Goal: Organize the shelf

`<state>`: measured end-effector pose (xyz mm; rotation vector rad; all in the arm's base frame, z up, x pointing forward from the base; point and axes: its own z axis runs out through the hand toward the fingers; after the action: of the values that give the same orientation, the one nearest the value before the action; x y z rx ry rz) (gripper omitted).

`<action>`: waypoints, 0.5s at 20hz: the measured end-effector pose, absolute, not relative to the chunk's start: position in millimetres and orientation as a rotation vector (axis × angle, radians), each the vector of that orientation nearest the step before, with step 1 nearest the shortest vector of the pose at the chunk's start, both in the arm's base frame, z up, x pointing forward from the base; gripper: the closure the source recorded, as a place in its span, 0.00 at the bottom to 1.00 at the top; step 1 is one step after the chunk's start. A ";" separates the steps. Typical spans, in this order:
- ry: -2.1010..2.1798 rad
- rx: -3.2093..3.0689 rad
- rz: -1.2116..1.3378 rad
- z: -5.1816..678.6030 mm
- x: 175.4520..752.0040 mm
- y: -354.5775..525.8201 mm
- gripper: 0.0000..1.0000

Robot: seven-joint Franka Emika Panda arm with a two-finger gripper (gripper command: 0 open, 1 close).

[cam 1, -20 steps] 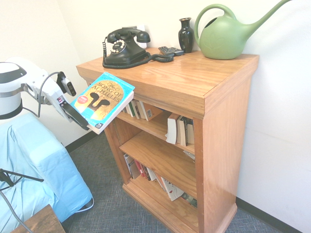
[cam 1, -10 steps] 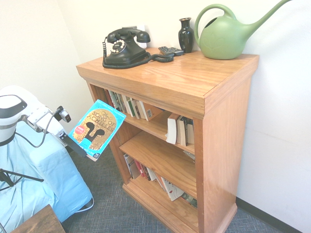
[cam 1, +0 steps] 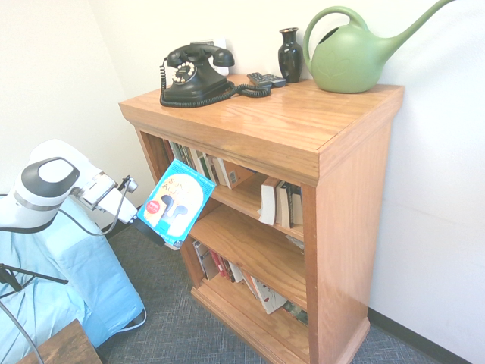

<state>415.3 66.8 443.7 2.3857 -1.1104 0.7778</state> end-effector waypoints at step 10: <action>-1.186 2.511 0.690 434.8 468.7 74.5 1.00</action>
<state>468.7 74.5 434.8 2.5105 -1.1860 0.6897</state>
